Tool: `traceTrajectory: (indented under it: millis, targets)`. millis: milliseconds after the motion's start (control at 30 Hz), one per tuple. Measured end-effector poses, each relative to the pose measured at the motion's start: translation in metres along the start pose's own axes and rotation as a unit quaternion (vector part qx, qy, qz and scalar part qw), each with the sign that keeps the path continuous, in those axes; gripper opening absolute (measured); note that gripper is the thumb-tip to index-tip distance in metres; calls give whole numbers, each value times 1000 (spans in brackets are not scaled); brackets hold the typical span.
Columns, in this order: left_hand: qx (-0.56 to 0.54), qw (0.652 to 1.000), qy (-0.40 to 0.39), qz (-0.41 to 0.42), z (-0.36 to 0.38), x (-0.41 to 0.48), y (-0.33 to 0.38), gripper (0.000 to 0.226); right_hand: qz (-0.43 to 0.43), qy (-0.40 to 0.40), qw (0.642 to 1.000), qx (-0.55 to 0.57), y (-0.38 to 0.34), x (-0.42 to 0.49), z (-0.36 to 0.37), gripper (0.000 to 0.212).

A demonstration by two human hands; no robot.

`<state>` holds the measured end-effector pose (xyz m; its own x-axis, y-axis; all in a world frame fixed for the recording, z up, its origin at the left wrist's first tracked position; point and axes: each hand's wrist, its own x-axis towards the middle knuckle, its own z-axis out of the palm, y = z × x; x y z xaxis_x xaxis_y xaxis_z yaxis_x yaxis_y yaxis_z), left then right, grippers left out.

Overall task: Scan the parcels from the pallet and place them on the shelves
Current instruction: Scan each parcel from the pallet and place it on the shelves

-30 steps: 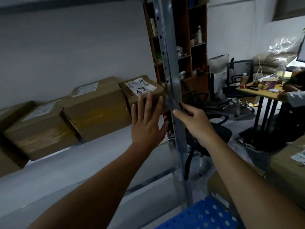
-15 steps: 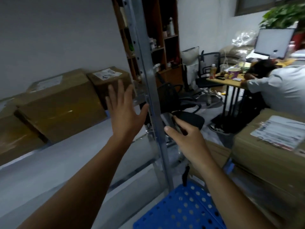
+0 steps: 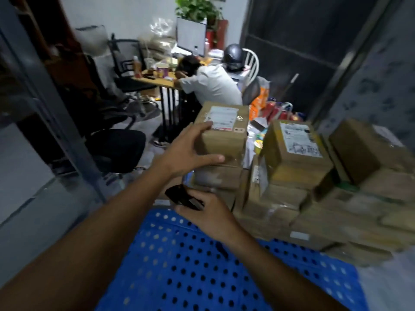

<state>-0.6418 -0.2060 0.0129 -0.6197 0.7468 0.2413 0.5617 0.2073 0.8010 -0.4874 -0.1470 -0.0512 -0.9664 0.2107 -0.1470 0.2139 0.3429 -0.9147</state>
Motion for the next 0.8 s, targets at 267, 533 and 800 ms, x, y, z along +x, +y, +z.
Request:
traceTrajectory:
  millis: [267,533,800]
  targets:
    - [-33,992,122,24,16,-13,-8,57,103,56,993,35,36,-72,-15,69]
    - [-49,972,223,54,6,-204,-38,55,114,87,988,-64,80,-141,-27,71]
    - [-20,981,135,-141,110,-353,-113,64,132,-2,973,-191,102,-164,-16,63]
